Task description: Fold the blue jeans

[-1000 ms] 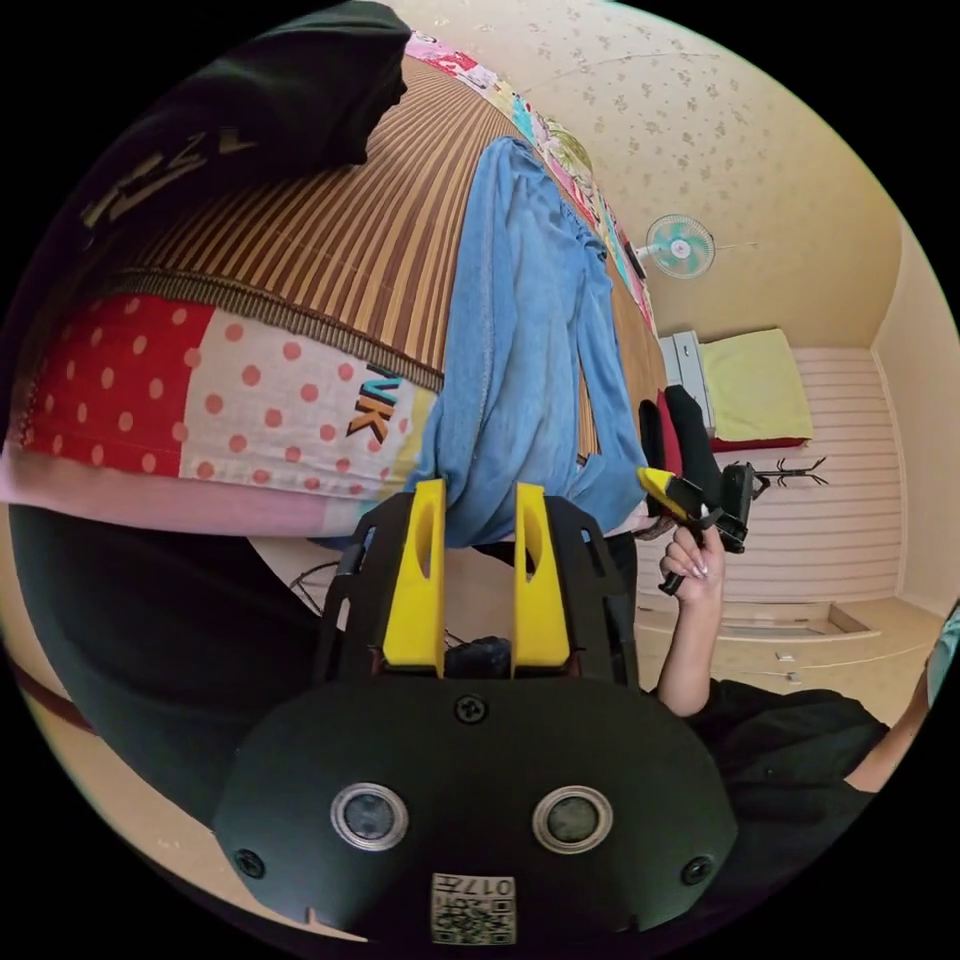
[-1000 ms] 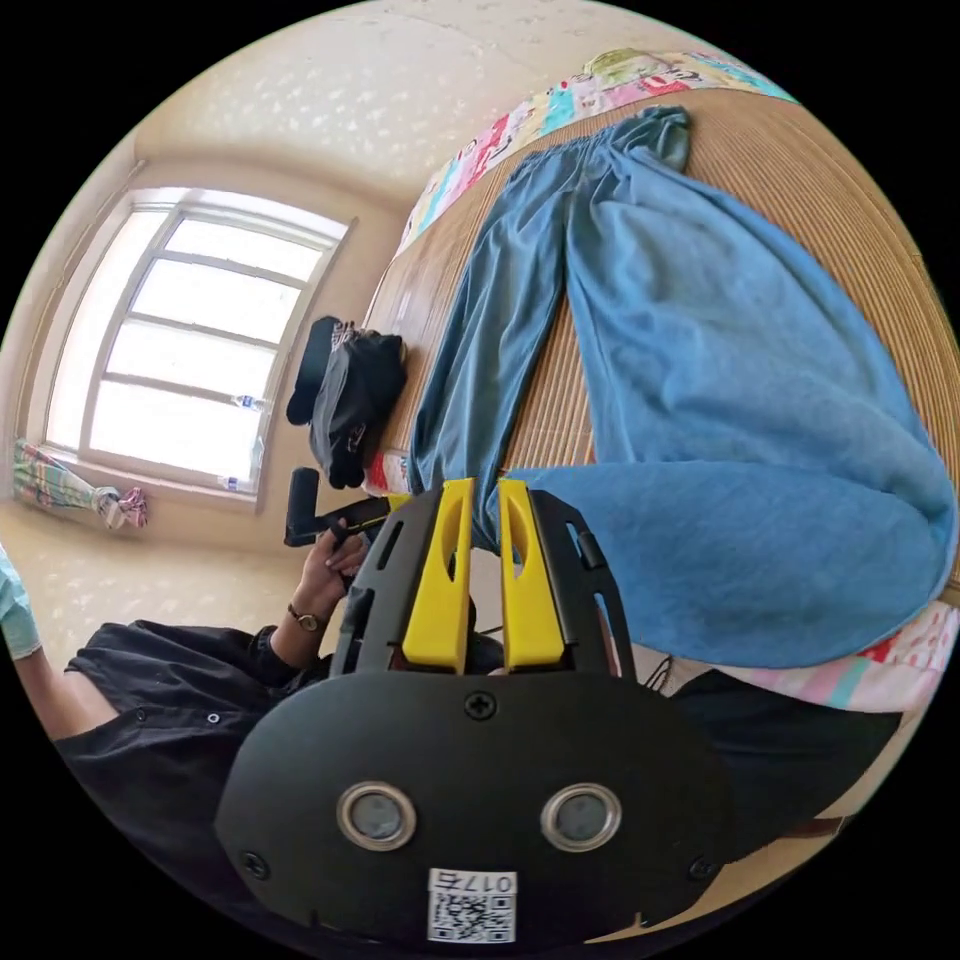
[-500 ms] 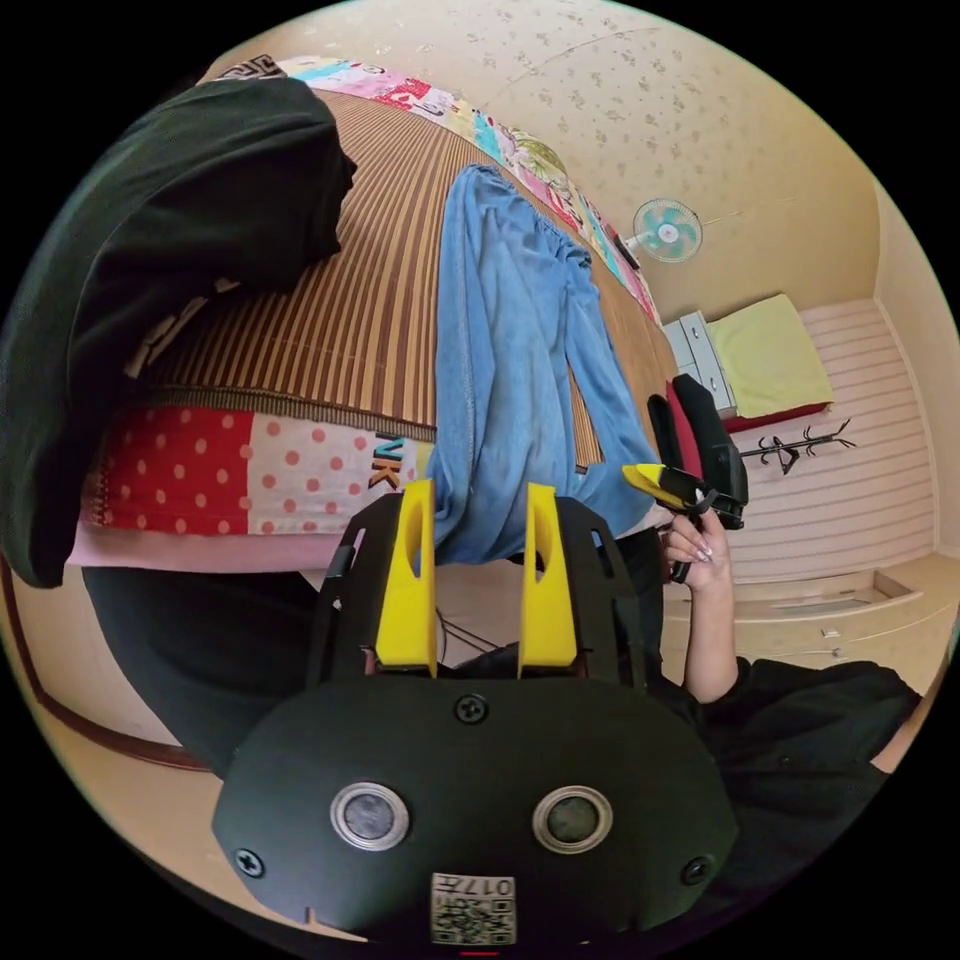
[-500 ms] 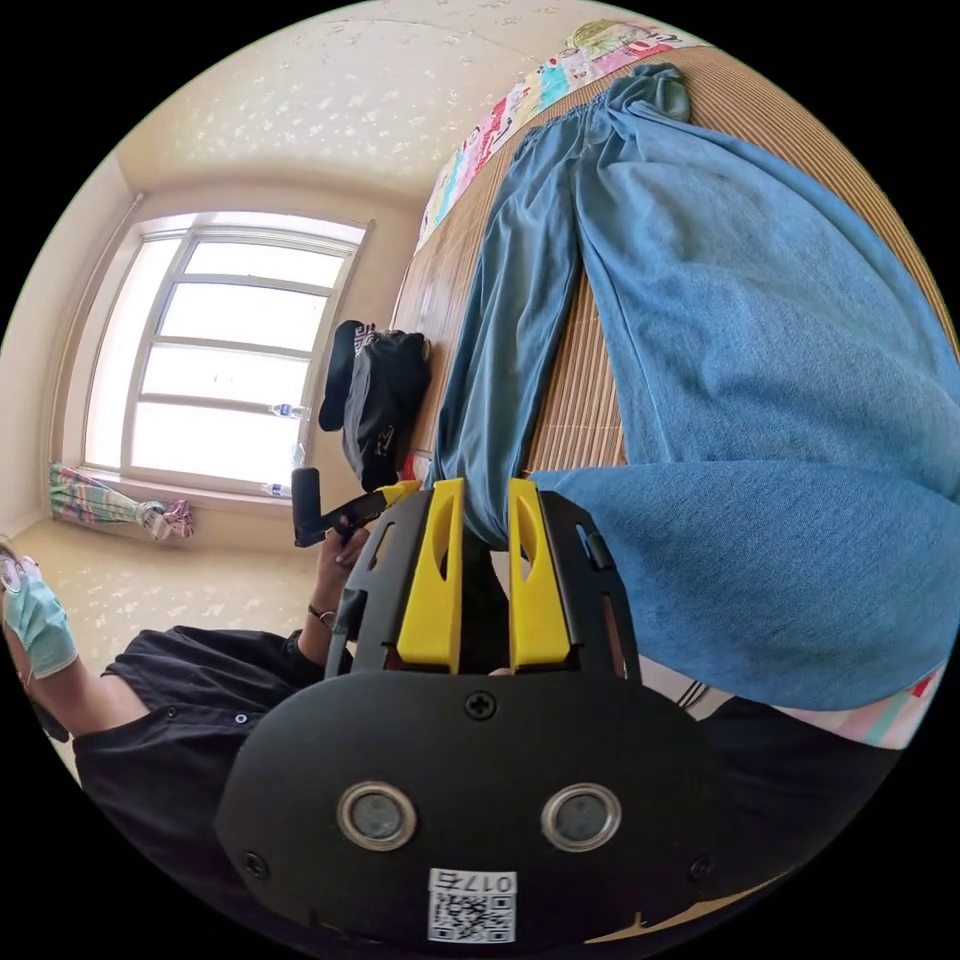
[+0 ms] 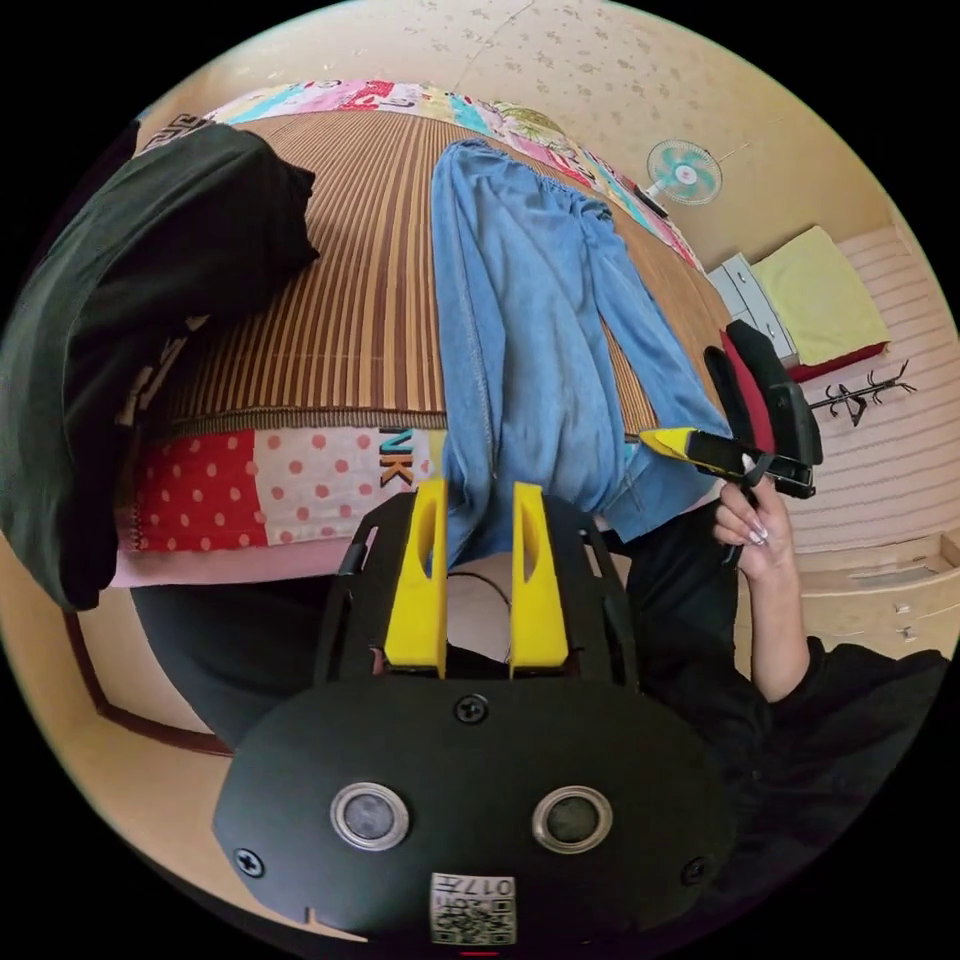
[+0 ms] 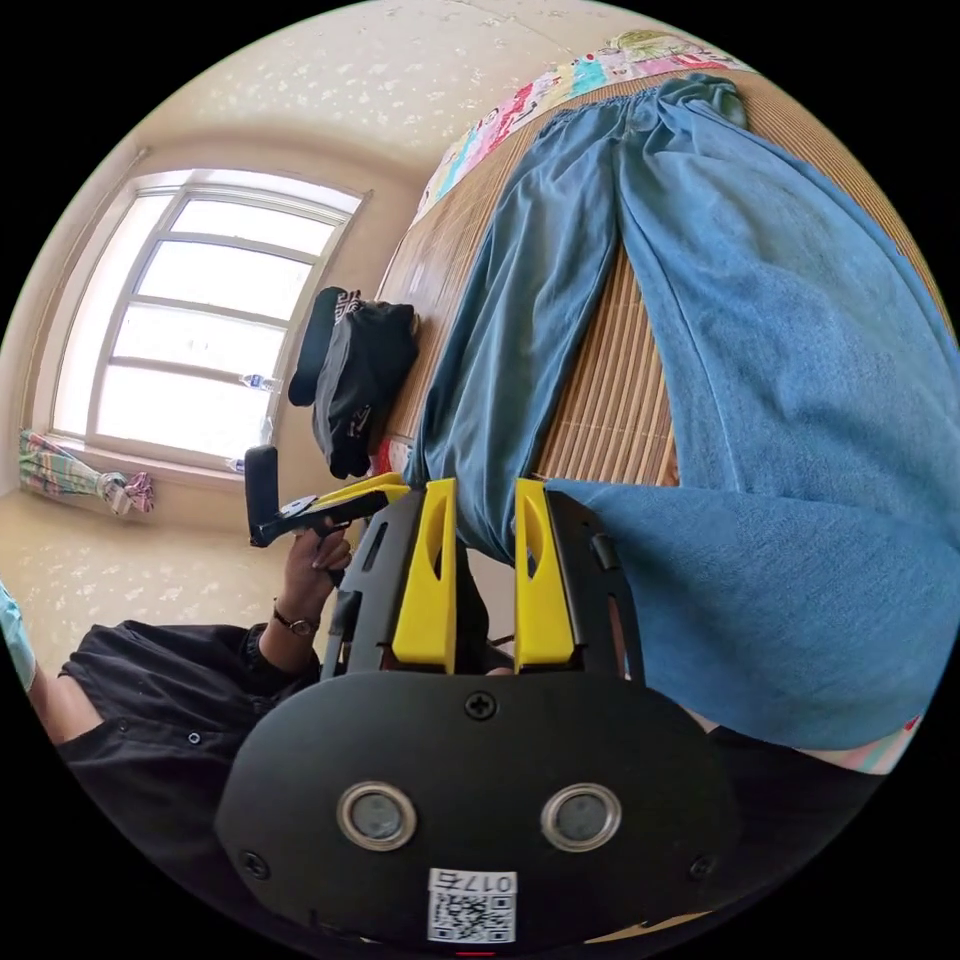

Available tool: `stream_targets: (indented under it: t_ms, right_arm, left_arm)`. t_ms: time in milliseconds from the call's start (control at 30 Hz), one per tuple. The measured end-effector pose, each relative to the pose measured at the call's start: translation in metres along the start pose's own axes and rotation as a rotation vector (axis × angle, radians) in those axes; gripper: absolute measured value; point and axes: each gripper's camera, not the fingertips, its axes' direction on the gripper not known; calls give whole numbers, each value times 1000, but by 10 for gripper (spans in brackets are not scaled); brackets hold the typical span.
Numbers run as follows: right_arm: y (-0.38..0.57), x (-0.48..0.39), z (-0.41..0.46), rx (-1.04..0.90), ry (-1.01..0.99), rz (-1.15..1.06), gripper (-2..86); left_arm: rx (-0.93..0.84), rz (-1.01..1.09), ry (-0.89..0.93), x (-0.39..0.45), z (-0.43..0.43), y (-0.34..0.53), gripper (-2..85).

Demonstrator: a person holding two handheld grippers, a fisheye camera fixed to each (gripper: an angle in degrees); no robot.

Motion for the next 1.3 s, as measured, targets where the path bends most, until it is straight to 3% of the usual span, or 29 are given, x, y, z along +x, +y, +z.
stream_targets:
  t_ms: [233, 300, 367, 433, 467, 500, 667, 733, 900, 1067, 1133, 1300]
  right_arm:
    - [10, -10, 58, -97, 84, -19, 22]
    - [10, -4, 50, -86, 55, -2, 16]
    - [10, 8, 40, -76, 44, 24, 13]
    - [9, 15, 37, -73, 48, 32, 12]
    - [9, 20, 37, -67, 19, 36, 11]
    - [9, 22, 37, -61, 6, 44, 11]
    - [8, 23, 43, -52, 17, 68, 9]
    - [8, 19, 44, -58, 31, 52, 10]
    - [2, 6, 40, -77, 51, 32, 21]
    - [-3, -25, 8, 91, 80, -24, 68]
    - [-10, -26, 13, 74, 137, -12, 85]
    - [-20, -23, 30, 51, 189, 28, 89]
  left_arm:
    - [-38, -13, 140, -35, -4, -11, 16]
    - [-47, -16, 342, -55, -14, -13, 8]
    - [-34, -187, 809, -92, -24, -4, 2]
    - [48, -255, 1120, -106, -30, 4, 0]
    - [52, -255, 1159, -109, -35, 3, 0]
    - [46, -242, 1121, -109, -39, 2, 0]
    - [-33, -194, 319, -115, -57, 3, 4]
    - [-28, -187, 243, -115, -53, 7, 6]
    - [37, -119, 293, -103, -34, 1, 79]
    - [96, -41, 159, -81, 0, -22, 108]
    - [116, -38, 105, -79, 16, -29, 109]
    - [9, -110, 87, -91, 74, -43, 108]
